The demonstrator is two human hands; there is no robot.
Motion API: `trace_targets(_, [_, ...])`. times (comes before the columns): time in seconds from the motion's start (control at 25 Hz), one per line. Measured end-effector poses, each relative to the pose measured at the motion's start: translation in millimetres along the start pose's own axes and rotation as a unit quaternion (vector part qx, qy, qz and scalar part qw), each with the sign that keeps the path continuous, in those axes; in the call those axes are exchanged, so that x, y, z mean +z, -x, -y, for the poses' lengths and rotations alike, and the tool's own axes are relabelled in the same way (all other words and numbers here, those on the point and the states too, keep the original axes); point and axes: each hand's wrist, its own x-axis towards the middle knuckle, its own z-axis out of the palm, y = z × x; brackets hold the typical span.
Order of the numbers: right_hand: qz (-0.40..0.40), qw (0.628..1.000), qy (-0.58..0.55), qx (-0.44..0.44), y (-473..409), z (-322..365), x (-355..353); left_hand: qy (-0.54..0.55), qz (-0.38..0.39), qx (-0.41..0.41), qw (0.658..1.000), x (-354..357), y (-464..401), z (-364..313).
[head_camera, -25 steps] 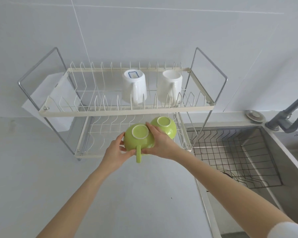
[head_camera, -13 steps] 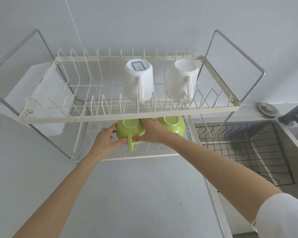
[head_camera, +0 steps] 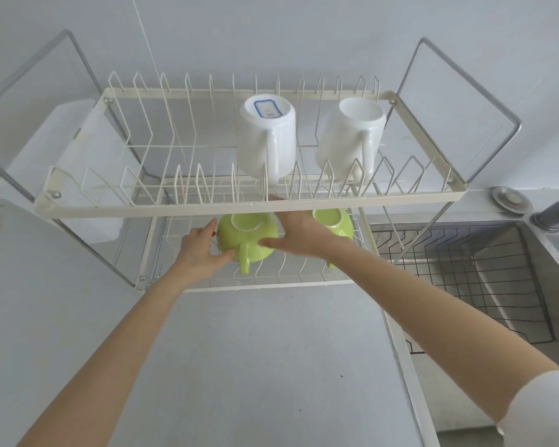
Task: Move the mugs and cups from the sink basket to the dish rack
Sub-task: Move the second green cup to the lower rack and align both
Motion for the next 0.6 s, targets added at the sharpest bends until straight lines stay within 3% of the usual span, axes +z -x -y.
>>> trace_targets(0.16, [-0.155, 0.985, -0.047, 0.06, 33.1, -31.9, -21.7, 0.073, -0.054, 0.042, 0.995, -0.7, 3.9, -13.3])
trace_targets(0.36, [-0.113, 0.984, -0.058, 0.123, 54.5, -60.2, -8.9, 0.101, -0.046, 0.074, 0.991, 12.8, 1.4, -31.8])
trace_targets(0.6, [-0.15, 0.974, -0.118, 0.122, 57.9, -68.7, -0.2, 0.092, -0.078, 0.098, 0.988, 25.2, 1.3, -32.2])
